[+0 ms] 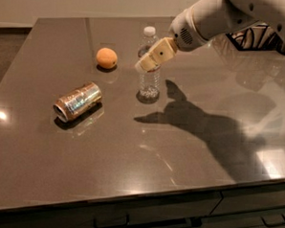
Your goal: Pick water bottle
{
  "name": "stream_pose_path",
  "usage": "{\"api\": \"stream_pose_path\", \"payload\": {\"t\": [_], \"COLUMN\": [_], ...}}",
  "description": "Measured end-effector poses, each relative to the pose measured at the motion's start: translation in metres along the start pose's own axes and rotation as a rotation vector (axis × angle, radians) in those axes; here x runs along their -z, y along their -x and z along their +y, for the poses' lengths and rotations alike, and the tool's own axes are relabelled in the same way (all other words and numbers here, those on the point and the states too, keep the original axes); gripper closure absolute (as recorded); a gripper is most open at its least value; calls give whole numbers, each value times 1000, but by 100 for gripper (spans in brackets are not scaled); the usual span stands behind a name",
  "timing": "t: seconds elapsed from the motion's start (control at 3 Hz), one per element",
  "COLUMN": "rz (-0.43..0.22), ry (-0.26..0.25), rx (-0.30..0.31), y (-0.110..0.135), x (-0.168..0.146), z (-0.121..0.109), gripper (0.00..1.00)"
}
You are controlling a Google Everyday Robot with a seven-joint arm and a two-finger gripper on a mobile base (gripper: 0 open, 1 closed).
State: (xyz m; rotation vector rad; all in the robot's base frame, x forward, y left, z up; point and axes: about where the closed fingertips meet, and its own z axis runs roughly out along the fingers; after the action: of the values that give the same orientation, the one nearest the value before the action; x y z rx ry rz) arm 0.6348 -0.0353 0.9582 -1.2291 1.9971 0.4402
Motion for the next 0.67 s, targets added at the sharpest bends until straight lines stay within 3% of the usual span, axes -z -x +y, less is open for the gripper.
{"api": "stream_pose_path", "payload": {"t": [0.33,0.67], "rz": [4,3], "ry": [24,42], "rx": [6,9], "y": [2,3], "x": [-11,-15], "z": [2,3], "gripper": [16,39]}}
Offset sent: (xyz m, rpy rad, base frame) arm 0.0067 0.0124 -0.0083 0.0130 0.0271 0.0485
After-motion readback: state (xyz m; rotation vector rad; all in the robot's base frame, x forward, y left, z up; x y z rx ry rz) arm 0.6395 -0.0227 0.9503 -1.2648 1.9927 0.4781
